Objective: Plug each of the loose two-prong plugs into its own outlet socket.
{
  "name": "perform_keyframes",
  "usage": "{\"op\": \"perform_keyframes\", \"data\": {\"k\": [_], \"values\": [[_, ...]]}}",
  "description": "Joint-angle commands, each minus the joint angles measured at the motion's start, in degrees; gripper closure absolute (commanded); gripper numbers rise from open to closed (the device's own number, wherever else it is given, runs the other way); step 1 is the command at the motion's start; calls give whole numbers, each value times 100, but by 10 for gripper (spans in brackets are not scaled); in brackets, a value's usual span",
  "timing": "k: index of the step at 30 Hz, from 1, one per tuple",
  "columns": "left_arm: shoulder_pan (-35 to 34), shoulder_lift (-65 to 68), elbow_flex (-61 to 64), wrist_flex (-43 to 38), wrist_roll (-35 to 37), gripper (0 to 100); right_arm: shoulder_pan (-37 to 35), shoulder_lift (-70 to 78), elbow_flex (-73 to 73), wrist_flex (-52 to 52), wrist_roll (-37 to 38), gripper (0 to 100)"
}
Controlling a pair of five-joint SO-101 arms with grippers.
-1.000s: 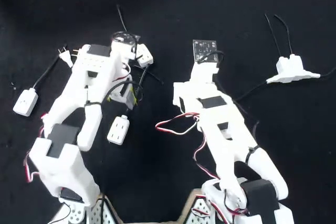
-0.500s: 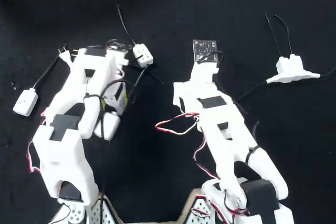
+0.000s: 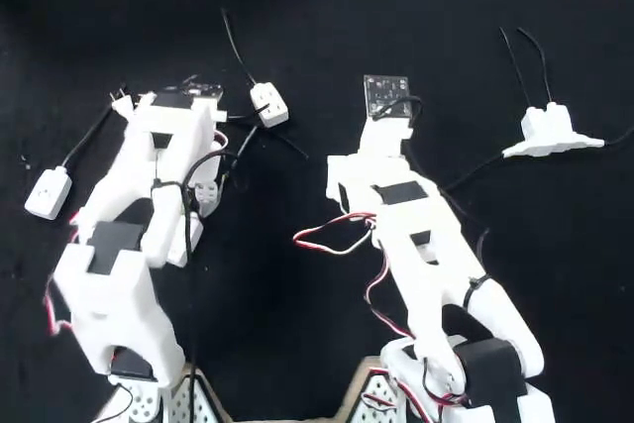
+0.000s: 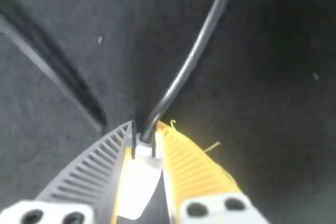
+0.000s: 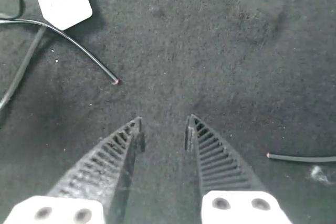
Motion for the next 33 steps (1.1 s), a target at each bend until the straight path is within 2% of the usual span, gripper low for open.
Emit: {"op": "perform_keyframes", "data": {"k": [1,7,14,21,23,28,33], "values": [[-75,-1204,84,325,53,970,97,-251,-488,0,-26,873],[-321,-2277,690,281,53,967,97,-251,-479,0,-26,873],[-848,-2321,1771,-422,53,967,97,-224,-479,0,-26,873],[-1112,-2347,2132,-571,9,966,97,-215,-479,0,-26,873],[-1130,-2356,2123,-651,-114,938,97,-215,-479,0,-26,873],[-1349,-2356,2105,-1020,-554,777,97,-215,-479,0,-26,872],[-2202,-2356,1991,-1240,-1257,786,97,-215,-479,0,-26,872]]}}
